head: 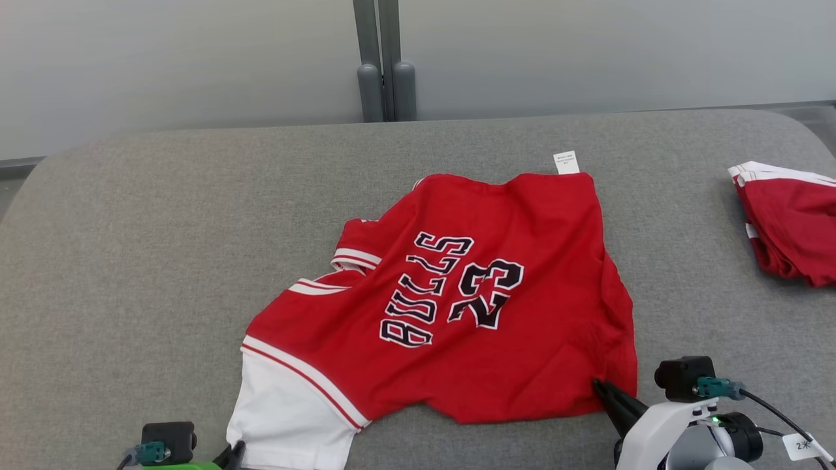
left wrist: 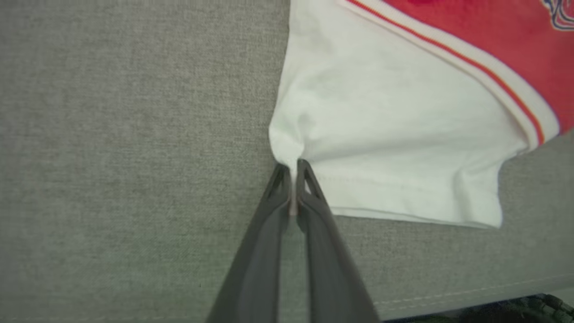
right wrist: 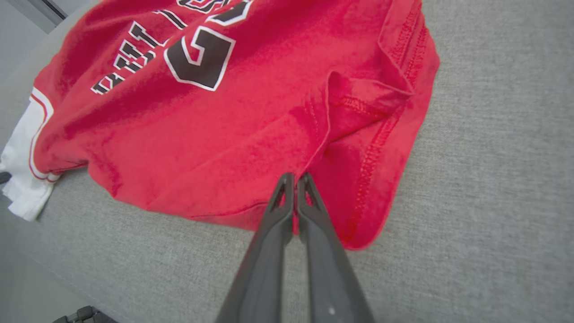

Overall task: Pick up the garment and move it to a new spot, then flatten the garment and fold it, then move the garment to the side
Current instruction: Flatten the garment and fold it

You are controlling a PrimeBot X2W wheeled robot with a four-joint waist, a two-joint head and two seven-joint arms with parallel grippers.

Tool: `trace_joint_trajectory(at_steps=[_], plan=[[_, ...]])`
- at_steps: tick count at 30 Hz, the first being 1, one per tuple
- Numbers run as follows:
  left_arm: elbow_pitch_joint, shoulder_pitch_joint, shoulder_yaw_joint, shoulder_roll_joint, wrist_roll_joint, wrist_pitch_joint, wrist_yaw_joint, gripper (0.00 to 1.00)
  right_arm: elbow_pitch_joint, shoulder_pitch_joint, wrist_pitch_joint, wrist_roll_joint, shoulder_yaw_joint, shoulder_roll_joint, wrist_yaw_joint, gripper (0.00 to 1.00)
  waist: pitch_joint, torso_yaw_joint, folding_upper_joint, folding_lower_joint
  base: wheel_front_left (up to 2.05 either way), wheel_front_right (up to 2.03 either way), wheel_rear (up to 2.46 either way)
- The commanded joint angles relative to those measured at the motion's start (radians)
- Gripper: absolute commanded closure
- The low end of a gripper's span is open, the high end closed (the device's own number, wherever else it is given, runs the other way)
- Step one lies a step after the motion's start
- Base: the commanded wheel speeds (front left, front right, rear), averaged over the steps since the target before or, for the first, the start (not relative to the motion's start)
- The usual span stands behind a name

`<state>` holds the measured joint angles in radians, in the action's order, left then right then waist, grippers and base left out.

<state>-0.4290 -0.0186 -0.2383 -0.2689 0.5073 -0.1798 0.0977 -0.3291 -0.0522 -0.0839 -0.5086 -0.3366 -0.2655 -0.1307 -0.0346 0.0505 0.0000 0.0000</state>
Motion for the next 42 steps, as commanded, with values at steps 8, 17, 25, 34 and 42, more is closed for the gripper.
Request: trace_joint_trajectory(at_steps=[8,17,25,34,42], plan=[[0.108,-0.026,0.020,-0.038,0.015,0.020,-0.007,1.00,0.048,0.000,0.094,-0.038,0.017,-0.026,0.000,1.00,0.009,0.003,0.0000,0.0000,0.00,0.00,0.00],[0.264,0.091,0.038,-0.058,0.042,0.050,0.013,1.00,0.153,-0.124,0.216,-0.115,0.004,-0.076,0.000,1.00,-0.052,-0.005,0.0000,0.0000,0.00,0.00,0.00],[0.259,0.432,0.015,-0.101,0.034,0.053,0.028,1.00,0.161,-0.420,0.240,-0.178,-0.038,-0.144,0.000,1.00,-0.201,-0.004,0.0000,0.0000,0.00,0.00,0.00],[0.074,0.989,-0.072,-0.107,0.089,0.089,0.033,1.00,0.072,-0.878,0.240,-0.281,-0.101,-0.227,0.000,1.00,-0.388,0.007,0.0000,0.0000,0.00,0.00,0.00],[-0.123,1.410,-0.160,-0.145,0.166,0.113,0.032,1.00,-0.093,-1.285,0.223,-0.365,-0.189,-0.226,0.000,1.00,-0.494,-0.002,0.0000,0.0000,0.00,0.00,0.00]])
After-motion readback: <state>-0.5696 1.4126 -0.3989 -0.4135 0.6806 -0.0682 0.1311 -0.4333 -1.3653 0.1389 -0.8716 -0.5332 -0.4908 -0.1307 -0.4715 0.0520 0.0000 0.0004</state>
